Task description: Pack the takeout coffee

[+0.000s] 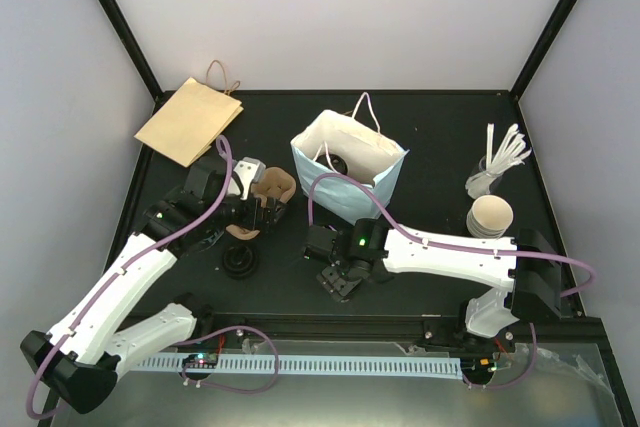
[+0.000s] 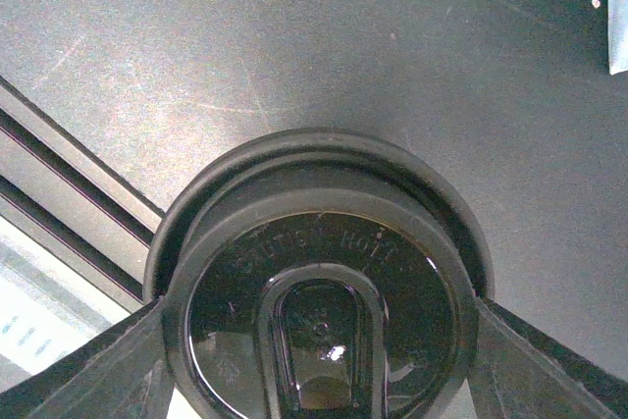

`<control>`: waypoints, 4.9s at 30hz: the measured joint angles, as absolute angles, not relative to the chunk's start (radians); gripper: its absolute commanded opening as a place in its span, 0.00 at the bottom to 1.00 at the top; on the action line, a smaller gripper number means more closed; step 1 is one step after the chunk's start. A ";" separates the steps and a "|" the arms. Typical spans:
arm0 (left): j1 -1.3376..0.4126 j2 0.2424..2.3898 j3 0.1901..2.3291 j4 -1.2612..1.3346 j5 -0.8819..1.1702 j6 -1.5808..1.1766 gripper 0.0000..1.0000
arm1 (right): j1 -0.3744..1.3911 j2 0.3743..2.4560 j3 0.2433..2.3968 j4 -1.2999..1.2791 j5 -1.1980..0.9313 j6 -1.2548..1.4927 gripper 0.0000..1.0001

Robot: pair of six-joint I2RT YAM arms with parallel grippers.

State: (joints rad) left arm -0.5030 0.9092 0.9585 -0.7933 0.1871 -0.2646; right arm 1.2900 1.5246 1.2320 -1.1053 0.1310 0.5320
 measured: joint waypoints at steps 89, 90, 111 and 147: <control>-0.343 1.374 1.520 -0.760 0.430 -0.042 0.99 | 0.974 1.419 1.668 -1.296 0.221 0.258 0.62; -0.344 1.371 1.521 -0.767 0.433 -0.034 0.98 | 0.981 1.412 1.657 -1.299 0.209 0.255 0.62; -0.706 1.120 1.419 -0.800 0.334 0.292 0.98 | 1.015 1.235 1.464 -1.338 0.140 0.272 0.61; -0.956 1.126 1.185 -0.598 0.074 0.182 0.62 | 1.054 1.144 1.327 -1.178 0.262 0.342 0.61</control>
State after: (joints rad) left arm -0.9562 1.1255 1.1851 -0.5976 0.0738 0.1822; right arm 1.0542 1.1439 1.3270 -1.1778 0.2615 0.3420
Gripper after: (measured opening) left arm 0.623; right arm 0.737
